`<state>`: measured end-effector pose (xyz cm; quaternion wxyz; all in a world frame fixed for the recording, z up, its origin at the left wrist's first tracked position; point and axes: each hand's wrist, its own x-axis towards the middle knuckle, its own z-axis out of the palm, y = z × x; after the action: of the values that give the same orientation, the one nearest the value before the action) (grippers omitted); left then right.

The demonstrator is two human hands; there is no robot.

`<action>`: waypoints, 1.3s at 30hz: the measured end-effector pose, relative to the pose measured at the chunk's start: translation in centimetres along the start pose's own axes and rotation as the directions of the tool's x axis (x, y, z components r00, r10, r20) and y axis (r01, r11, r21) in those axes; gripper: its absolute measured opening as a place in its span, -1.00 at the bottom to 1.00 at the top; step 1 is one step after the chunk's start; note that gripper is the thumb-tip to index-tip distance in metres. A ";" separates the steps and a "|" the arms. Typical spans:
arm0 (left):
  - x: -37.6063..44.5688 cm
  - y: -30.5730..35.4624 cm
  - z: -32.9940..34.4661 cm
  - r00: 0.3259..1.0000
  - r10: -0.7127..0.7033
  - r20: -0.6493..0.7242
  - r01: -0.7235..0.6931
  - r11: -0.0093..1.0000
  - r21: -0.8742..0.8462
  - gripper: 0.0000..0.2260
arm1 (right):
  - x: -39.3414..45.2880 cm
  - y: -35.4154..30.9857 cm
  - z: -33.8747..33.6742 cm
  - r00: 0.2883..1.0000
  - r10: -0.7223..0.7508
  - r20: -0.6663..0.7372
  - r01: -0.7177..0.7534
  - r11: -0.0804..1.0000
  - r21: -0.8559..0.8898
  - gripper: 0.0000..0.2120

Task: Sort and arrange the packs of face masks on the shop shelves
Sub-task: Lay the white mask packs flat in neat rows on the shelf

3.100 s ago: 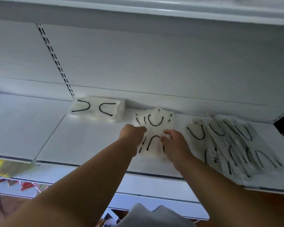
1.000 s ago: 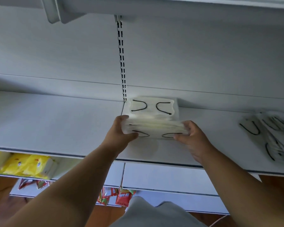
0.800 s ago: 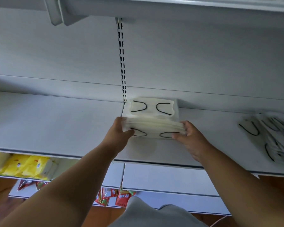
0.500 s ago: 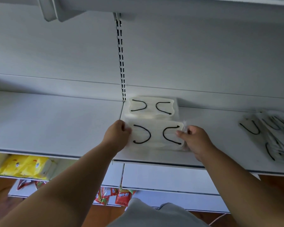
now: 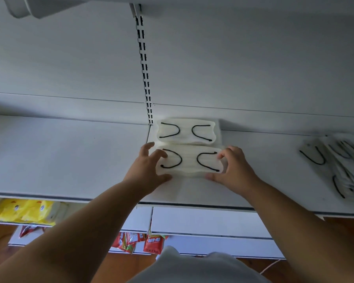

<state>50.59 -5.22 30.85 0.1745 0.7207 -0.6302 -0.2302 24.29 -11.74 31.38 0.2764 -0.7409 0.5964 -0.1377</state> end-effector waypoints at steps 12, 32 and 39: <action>0.0 0.0 0.2 0.969 0.220 -0.112 -0.175 0.931 0.320 -0.52 | -0.5 0.8 0.7 0.990 -0.125 -0.067 0.113 0.980 -0.165 -0.48; 5.2 1.7 -2.0 0.976 0.087 -0.198 -0.044 0.977 0.209 -0.58 | 3.9 -2.6 -0.4 0.971 -0.206 -0.124 0.158 0.936 -0.316 -0.69; 8.4 2.7 -3.2 0.983 0.164 -0.076 -0.119 0.901 0.416 -0.57 | 7.5 -3.0 -1.5 0.957 -0.289 -0.035 0.227 0.817 -0.530 -0.71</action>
<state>50.93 -14.09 34.06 0.0699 0.7049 -0.7047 -0.0400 27.84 -18.88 33.39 0.0098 -0.8528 0.5199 -0.0493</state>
